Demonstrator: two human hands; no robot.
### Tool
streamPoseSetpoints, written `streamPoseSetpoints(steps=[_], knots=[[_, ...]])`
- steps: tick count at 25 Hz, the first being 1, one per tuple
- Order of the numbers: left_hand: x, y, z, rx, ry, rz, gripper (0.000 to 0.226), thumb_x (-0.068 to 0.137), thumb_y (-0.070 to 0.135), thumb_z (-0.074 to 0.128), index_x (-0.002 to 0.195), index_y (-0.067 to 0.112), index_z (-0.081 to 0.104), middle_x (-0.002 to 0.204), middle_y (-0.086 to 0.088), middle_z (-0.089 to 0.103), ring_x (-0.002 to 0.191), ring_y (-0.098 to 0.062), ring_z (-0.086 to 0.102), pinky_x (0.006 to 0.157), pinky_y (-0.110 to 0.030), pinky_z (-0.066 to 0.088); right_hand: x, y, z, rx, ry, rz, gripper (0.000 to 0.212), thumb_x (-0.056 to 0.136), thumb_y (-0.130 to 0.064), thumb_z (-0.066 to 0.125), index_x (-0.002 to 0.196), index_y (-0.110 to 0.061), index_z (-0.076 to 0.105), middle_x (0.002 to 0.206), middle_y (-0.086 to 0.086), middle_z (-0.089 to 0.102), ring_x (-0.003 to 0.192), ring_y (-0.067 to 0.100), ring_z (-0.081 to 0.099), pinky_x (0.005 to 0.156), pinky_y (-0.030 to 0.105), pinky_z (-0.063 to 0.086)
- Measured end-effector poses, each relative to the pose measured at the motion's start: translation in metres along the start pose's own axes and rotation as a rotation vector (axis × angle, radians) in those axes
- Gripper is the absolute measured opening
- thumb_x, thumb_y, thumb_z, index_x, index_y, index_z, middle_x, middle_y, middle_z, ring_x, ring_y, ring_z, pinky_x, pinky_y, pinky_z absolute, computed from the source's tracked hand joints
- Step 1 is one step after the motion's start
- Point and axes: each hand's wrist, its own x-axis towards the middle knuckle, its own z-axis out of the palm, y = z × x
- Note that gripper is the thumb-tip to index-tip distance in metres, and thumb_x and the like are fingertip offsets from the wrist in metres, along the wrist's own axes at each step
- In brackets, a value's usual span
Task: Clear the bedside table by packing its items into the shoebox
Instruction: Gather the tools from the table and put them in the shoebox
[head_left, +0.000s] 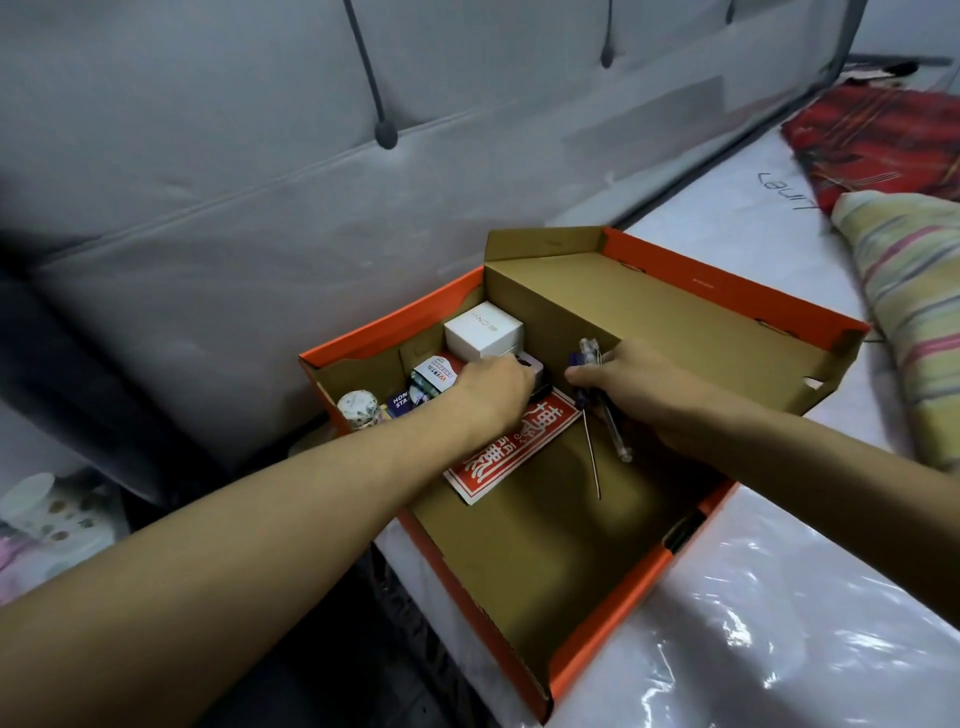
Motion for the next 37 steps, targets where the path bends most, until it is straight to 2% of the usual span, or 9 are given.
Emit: streamPoseSetpoints(steps=[8, 11, 13, 16, 18, 24, 28, 33, 37], knots=[[0.002, -0.007, -0.002, 0.198, 0.044, -0.066, 0.053, 0.088, 0.053, 0.064, 0.124, 0.014, 0.058, 0.117, -0.008, 0.064, 0.105, -0.028, 0.063, 0.067, -0.034, 0.041, 0.002, 0.002, 0.001, 0.118, -0.020, 0.056, 0.033, 0.091, -0.036, 0.062, 0.097, -0.004, 0.062, 0.070, 0.003, 0.066, 0.037, 0.001, 0.057, 0.033, 0.012, 0.036], [0.000, -0.008, -0.008, 0.121, 0.044, -0.083, 0.047, 0.090, 0.057, 0.060, 0.110, 0.014, 0.062, 0.107, -0.008, 0.066, 0.097, -0.026, 0.065, 0.066, -0.033, 0.044, 0.000, 0.002, 0.001, 0.129, -0.042, 0.062, 0.033, 0.091, -0.035, 0.062, 0.101, -0.004, 0.062, 0.075, 0.004, 0.068, 0.044, 0.003, 0.060, 0.037, 0.014, 0.040], [-0.007, -0.017, -0.018, -0.269, 0.030, -0.105, 0.039, 0.093, 0.052, 0.058, 0.091, 0.013, 0.061, 0.095, -0.009, 0.068, 0.086, -0.025, 0.066, 0.068, -0.034, 0.053, -0.002, 0.000, 0.001, 0.149, -0.070, 0.062, 0.033, 0.092, -0.034, 0.061, 0.105, -0.003, 0.062, 0.076, 0.005, 0.069, 0.048, 0.006, 0.063, 0.040, 0.016, 0.043], [-0.032, -0.029, -0.032, -1.299, -0.192, -0.119, 0.019, 0.096, 0.026, 0.062, 0.094, 0.007, 0.066, 0.090, -0.015, 0.072, 0.076, -0.021, 0.071, 0.064, -0.029, 0.059, -0.001, -0.009, 0.003, 0.273, -0.076, 0.054, 0.033, 0.092, -0.029, 0.062, 0.109, 0.000, 0.060, 0.078, 0.009, 0.069, 0.048, 0.011, 0.064, 0.037, 0.016, 0.042], [-0.050, -0.031, -0.035, -1.524, -0.271, -0.112, 0.016, 0.091, 0.018, 0.069, 0.101, 0.006, 0.069, 0.095, -0.016, 0.074, 0.079, -0.021, 0.073, 0.066, -0.027, 0.059, 0.001, -0.018, 0.011, 0.378, -0.069, 0.055, 0.033, 0.091, -0.025, 0.064, 0.110, 0.002, 0.061, 0.079, 0.011, 0.067, 0.049, 0.016, 0.064, 0.038, 0.018, 0.043], [-0.065, -0.048, -0.036, -1.440, -0.112, -0.210, 0.011, 0.084, -0.001, 0.070, 0.096, -0.003, 0.069, 0.071, -0.012, 0.073, 0.058, -0.015, 0.070, 0.052, -0.020, 0.056, 0.006, -0.032, 0.029, 0.378, -0.100, 0.019, 0.028, 0.093, -0.024, 0.061, 0.101, 0.003, 0.063, 0.072, 0.009, 0.065, 0.049, 0.015, 0.060, 0.040, 0.021, 0.045], [-0.069, -0.068, -0.026, -1.296, -0.029, -0.272, 0.007, 0.087, -0.005, 0.066, 0.085, 0.000, 0.069, 0.073, -0.017, 0.072, 0.057, -0.018, 0.068, 0.051, -0.021, 0.053, 0.013, -0.019, 0.038, 0.191, -0.226, 0.243, 0.019, 0.099, -0.021, 0.052, 0.092, -0.004, 0.056, 0.067, 0.010, 0.065, 0.046, 0.014, 0.064, 0.038, 0.019, 0.046], [-0.066, -0.072, -0.021, -1.208, 0.018, -0.271, 0.008, 0.088, -0.003, 0.066, 0.084, 0.003, 0.068, 0.071, -0.015, 0.073, 0.057, -0.018, 0.069, 0.052, -0.022, 0.055, 0.032, -0.017, 0.049, 0.262, -0.248, 0.459, 0.007, 0.099, -0.003, 0.044, 0.099, -0.002, 0.052, 0.092, 0.022, 0.064, 0.083, 0.036, 0.066, 0.071, 0.035, 0.060], [-0.065, -0.074, -0.016, -1.250, 0.018, -0.256, 0.004, 0.088, -0.003, 0.067, 0.089, 0.000, 0.069, 0.077, -0.020, 0.073, 0.060, -0.021, 0.070, 0.052, -0.022, 0.055, 0.041, -0.021, 0.059, 0.148, -0.234, 0.457, 0.008, 0.098, -0.005, 0.050, 0.094, 0.001, 0.052, 0.095, 0.021, 0.066, 0.069, 0.032, 0.066, 0.046, 0.030, 0.057]])
